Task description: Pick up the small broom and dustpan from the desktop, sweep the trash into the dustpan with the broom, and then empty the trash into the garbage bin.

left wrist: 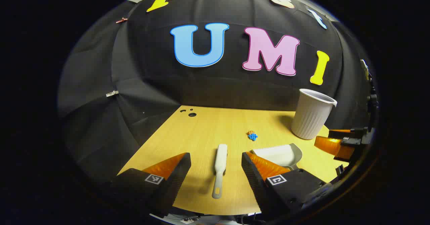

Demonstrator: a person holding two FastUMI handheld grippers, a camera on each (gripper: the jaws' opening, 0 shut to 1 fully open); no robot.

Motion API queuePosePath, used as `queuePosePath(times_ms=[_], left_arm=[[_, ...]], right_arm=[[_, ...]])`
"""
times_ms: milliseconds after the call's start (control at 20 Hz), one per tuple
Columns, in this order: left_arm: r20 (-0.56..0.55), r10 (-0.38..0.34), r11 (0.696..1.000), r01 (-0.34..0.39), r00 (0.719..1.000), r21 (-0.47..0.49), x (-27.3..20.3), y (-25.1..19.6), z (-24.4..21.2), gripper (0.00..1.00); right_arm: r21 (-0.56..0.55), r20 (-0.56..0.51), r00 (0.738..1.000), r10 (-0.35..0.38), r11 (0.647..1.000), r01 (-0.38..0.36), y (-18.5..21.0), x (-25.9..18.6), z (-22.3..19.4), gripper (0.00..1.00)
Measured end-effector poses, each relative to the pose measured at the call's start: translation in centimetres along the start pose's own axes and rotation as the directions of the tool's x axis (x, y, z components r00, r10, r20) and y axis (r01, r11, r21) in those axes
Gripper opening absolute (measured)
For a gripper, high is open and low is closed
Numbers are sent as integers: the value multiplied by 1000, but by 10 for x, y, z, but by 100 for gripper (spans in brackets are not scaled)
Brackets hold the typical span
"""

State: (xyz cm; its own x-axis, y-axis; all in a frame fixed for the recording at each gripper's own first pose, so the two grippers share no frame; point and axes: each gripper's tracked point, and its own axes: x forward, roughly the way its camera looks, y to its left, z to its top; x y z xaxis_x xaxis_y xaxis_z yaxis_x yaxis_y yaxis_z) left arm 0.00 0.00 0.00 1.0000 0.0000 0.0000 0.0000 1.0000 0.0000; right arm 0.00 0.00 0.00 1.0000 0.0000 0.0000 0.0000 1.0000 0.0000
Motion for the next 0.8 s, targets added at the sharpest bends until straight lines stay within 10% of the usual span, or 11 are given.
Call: queuePosePath(times_ms=[800], left_arm=[[-45, -21, 999, 19, 999, -32, 4, -1, -14, 96]], right_arm=[[-24, -28, 999, 36, 999, -37, 7, 1, -4, 100]])
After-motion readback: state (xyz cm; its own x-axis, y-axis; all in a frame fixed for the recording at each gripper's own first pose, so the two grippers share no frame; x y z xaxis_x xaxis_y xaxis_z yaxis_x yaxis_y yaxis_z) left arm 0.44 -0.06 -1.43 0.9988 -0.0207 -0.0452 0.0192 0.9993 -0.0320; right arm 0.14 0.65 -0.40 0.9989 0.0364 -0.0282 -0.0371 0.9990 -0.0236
